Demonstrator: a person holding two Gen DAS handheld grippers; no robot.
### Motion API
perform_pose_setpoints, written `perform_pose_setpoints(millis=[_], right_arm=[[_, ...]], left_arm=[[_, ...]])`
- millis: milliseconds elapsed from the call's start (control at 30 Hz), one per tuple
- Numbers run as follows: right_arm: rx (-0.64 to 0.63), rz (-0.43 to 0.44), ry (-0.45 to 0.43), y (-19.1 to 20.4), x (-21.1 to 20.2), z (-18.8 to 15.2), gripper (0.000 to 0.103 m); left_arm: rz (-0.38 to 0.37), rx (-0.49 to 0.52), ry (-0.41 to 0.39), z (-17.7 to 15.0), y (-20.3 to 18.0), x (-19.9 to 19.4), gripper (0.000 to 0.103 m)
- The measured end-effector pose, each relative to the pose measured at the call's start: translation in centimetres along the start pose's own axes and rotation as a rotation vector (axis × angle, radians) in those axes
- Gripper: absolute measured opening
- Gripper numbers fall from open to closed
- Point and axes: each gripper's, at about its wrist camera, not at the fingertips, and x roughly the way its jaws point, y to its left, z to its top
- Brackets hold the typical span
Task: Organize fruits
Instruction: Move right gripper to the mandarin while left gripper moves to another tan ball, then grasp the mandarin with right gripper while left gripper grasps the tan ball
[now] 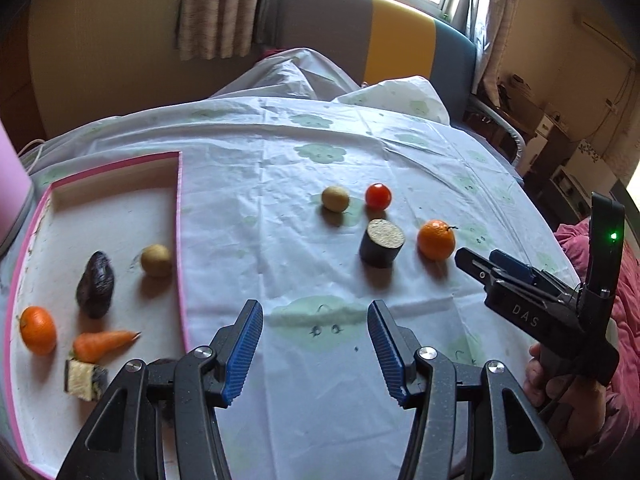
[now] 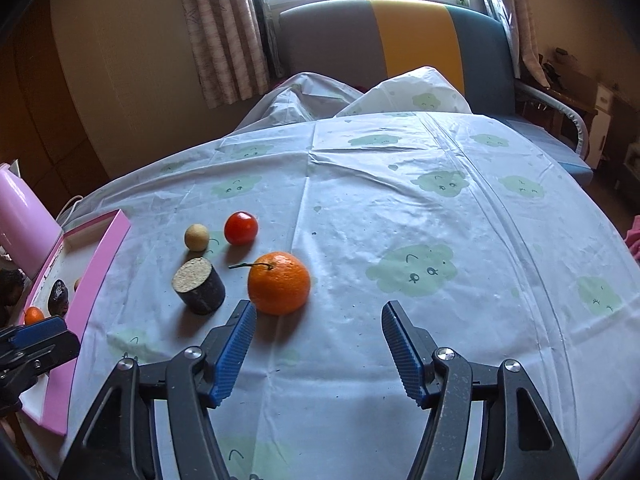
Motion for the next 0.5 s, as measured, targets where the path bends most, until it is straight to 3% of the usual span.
perform_pose_setpoints(millis=[500], right_arm=[[-0.085, 0.068, 0.023, 0.9, 1.7, 1.2, 0.066]], left_arm=[[-0.022, -0.009, 0.022, 1.6, -1.2, 2.4, 0.055]])
